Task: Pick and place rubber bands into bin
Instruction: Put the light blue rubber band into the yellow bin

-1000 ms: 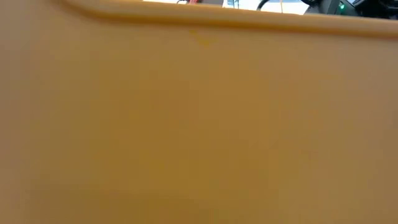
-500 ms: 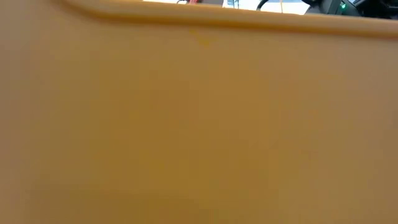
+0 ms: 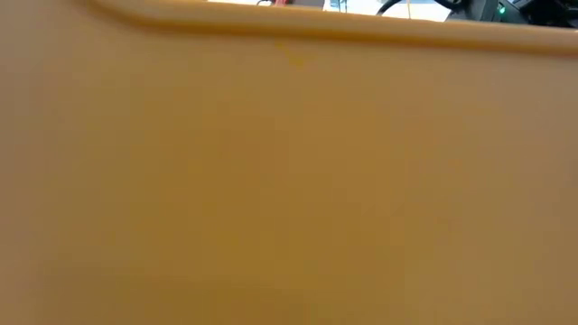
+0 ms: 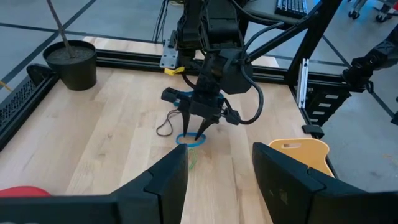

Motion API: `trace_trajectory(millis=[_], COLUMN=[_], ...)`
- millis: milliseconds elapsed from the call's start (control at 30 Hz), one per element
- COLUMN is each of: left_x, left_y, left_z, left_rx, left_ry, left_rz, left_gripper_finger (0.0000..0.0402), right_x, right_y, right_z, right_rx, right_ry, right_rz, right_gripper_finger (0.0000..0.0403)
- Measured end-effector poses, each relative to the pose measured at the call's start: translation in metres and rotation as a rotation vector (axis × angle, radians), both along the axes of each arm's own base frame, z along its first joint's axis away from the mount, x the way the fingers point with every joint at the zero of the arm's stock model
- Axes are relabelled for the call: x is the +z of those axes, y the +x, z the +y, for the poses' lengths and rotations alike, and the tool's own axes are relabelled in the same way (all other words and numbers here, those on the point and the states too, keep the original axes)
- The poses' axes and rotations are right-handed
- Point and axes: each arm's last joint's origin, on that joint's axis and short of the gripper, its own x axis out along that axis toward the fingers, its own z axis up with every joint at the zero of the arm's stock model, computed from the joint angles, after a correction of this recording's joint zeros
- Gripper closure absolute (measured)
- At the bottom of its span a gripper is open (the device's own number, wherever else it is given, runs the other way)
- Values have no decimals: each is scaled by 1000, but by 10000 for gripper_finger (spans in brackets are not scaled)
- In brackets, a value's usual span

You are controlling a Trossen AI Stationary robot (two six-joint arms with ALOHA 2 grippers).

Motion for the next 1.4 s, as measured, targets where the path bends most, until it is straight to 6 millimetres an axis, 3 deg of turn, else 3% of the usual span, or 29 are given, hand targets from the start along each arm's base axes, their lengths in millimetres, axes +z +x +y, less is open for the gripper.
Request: trace_trajectory(millis=[500, 833, 1400], left_x=[0, 0, -1], left_y=[0, 0, 0], left_z=[0, 0, 0], left_rx=[1, 0, 0], left_ry=[0, 0, 0], left_rz=[0, 0, 11], left_gripper_finger=[215, 215, 215], right_x=[0, -2, 8], right_y=[-1, -6, -6], right_z=[-1, -3, 0], right_rx=[-16, -117, -155], right_ry=[-23, -21, 171], right_rz=[4, 22, -16], right_gripper_finger=[275, 275, 275])
